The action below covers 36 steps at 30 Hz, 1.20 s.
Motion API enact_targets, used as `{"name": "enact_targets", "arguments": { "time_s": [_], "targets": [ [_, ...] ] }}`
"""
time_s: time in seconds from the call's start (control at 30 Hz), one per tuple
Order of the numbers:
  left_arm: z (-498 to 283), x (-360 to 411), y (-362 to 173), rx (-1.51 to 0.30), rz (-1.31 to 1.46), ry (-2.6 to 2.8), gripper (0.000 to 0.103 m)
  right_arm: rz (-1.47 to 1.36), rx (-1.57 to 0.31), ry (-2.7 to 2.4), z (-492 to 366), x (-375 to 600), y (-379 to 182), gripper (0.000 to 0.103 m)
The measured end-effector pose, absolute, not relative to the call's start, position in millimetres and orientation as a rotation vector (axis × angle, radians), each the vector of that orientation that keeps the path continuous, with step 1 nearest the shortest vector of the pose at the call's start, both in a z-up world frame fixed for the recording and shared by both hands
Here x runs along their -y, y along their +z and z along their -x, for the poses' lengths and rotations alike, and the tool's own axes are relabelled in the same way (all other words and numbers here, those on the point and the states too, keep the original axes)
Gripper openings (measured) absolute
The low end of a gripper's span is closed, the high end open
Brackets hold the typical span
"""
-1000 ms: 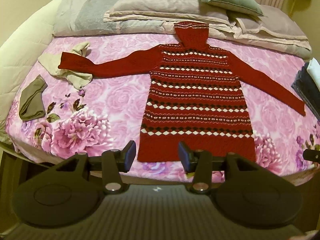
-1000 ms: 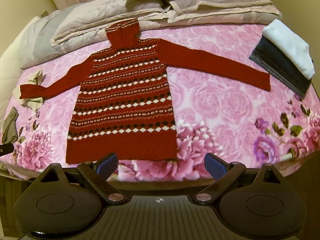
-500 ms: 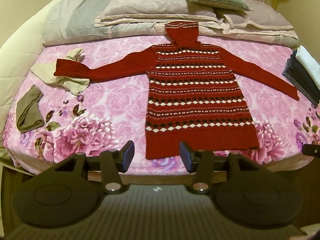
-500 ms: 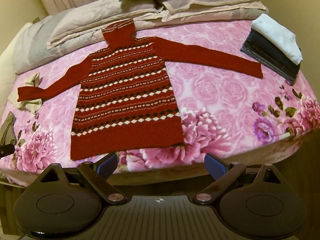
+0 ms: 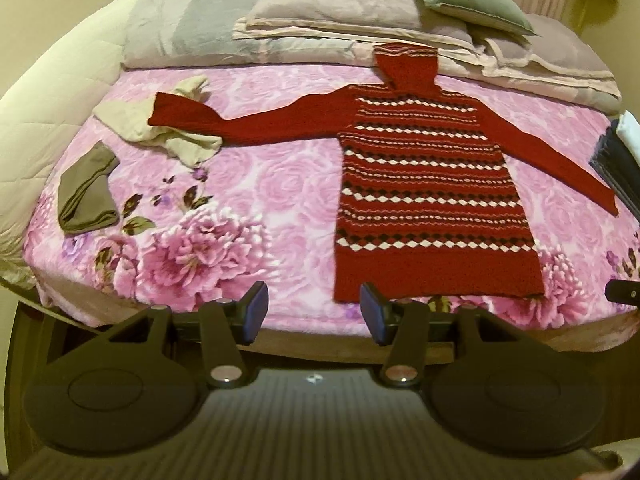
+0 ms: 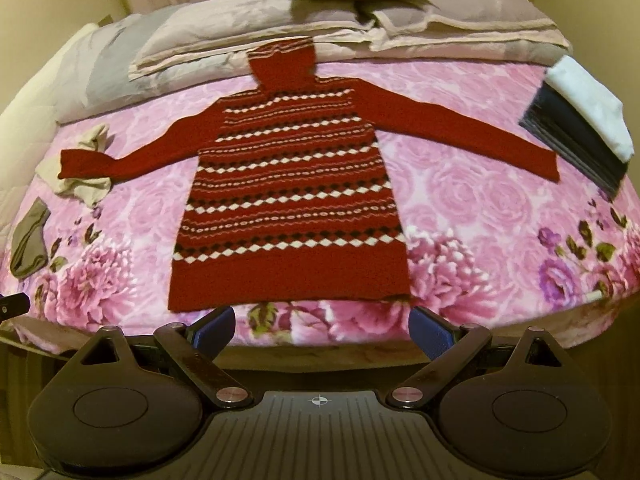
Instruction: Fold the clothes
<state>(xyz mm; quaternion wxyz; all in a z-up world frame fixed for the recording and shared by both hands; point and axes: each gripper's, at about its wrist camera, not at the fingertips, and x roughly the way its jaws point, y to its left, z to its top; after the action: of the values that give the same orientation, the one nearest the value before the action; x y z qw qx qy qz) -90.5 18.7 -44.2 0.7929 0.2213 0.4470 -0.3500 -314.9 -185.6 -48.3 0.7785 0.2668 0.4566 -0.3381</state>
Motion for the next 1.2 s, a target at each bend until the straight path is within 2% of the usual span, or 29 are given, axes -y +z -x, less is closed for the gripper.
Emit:
{"name": "enact_targets", "arguments": {
  "time_s": [0.5, 0.87, 1.2],
  "targets": [
    [81, -3, -41, -0.981, -0.454, -0.679, 0.048, -0.544, -1.019, -0.638, 286, 209, -55, 0.096],
    [106, 47, -47, -1.016, -0.376, -0.594, 0.048, -0.461, -1.059, -0.550, 286, 276, -53, 0.096],
    [128, 80, -63, -1.088, -0.282, -0.490, 0.048, -0.484, -1.139, -0.458, 301, 334, -83, 0.096]
  ]
}}
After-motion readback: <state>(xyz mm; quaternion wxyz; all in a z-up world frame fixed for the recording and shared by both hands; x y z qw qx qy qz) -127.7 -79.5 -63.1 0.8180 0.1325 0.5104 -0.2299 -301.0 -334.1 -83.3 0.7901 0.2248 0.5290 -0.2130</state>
